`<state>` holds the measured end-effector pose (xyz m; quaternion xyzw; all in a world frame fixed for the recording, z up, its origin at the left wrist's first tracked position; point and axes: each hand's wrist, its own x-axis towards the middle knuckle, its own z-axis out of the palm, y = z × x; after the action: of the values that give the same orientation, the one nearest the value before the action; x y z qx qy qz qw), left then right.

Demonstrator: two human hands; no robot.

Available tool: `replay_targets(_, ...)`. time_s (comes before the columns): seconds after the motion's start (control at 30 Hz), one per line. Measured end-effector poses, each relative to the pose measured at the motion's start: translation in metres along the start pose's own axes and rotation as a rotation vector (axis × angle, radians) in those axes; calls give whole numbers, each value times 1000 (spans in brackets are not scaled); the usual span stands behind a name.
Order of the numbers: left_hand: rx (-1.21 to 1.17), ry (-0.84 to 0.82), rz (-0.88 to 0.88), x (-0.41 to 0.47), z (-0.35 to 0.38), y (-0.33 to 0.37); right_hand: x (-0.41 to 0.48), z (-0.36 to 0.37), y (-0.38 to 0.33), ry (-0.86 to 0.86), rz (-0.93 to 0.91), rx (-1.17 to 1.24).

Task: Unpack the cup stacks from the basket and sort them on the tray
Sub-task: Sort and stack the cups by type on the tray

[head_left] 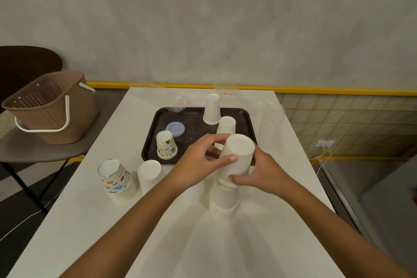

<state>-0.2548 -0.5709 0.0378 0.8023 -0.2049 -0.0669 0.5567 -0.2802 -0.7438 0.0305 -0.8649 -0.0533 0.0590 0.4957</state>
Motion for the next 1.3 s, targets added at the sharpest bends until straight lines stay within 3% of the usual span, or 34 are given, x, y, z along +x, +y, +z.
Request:
replay_targets(0.27,36,73,60,44,-16,25,44,-33,-22,43,-99,-77)
replay_targets(0.57,88,124,-14,100,-23,27,120,-46,-17,88,-133,-93)
replay_targets(0.8,144,87,-91,140,-14,-9,167,-42,17,108,-80,-101)
replay_targets(0.97,135,96,-250,156,-6,-41,190,-35,50,124,2,-56)
replay_targets(1.3,144,96,-380,148,4,-77,194,-3,93,1,167,-108)
